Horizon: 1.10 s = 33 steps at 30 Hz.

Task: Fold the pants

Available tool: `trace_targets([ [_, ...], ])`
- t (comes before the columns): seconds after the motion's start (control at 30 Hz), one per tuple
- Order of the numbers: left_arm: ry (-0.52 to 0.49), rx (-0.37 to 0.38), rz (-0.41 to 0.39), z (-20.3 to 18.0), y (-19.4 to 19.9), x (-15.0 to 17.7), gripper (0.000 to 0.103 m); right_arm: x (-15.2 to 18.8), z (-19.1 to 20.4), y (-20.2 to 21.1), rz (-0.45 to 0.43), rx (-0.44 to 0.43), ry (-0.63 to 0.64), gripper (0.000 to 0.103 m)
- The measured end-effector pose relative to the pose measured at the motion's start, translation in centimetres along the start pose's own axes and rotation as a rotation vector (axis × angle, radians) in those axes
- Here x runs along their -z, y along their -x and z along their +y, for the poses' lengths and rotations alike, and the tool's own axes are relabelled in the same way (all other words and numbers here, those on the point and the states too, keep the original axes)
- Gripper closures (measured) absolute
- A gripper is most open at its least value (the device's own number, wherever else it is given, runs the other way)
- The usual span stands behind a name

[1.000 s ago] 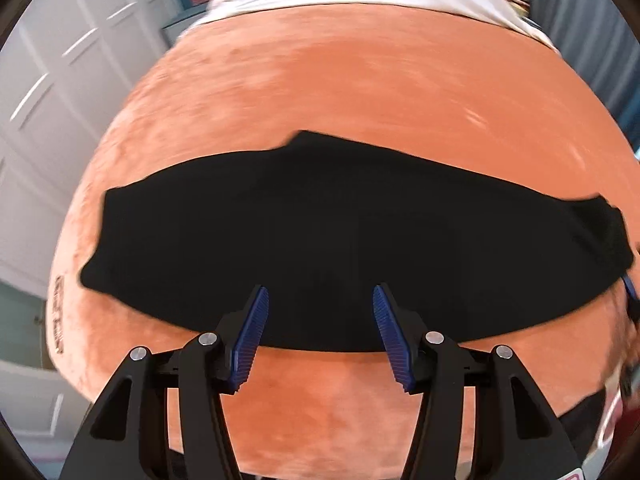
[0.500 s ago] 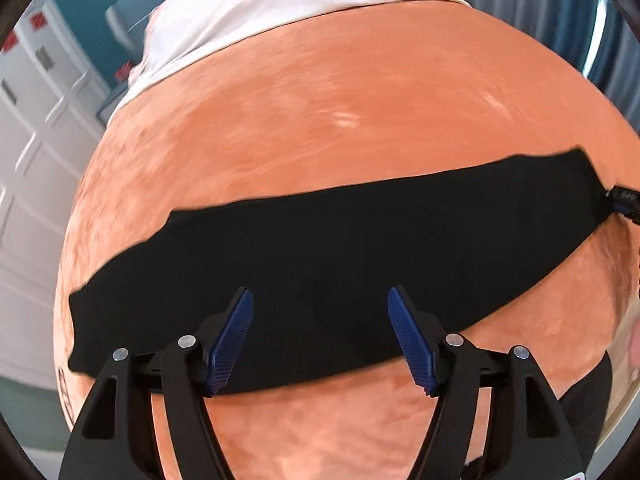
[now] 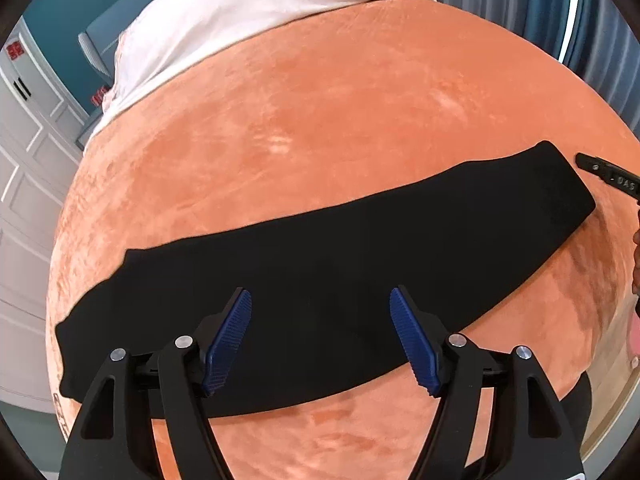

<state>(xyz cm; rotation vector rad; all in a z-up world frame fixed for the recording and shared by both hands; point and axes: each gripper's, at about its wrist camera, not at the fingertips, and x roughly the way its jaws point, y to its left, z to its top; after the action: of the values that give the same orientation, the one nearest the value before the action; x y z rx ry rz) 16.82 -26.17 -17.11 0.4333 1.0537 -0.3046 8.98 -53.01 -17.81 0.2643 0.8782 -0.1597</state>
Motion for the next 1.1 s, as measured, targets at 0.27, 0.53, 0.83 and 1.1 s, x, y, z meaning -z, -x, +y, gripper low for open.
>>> trace_targets([
  [0.27, 0.007, -0.03, 0.003, -0.6, -0.3, -0.5, 0.033, -3.2, 1.0, -1.1, 0.01, 0.019, 0.156, 0.095],
  [0.53, 0.042, -0.03, 0.023, 0.9, -0.9, 0.3, 0.033, -0.5, -2.7, -3.1, 0.06, 0.027, 0.026, 0.024],
  [0.83, 0.122, -0.047, 0.047, 5.8, 0.3, 4.0, 0.033, -0.2, -2.1, -4.2, 0.147, -0.155, -0.198, 0.089],
  [1.1, 0.248, -0.075, 0.027, 13.4, 2.5, 7.8, 0.033, -5.3, 14.8, 6.1, -0.001, -0.409, -0.049, 0.089],
])
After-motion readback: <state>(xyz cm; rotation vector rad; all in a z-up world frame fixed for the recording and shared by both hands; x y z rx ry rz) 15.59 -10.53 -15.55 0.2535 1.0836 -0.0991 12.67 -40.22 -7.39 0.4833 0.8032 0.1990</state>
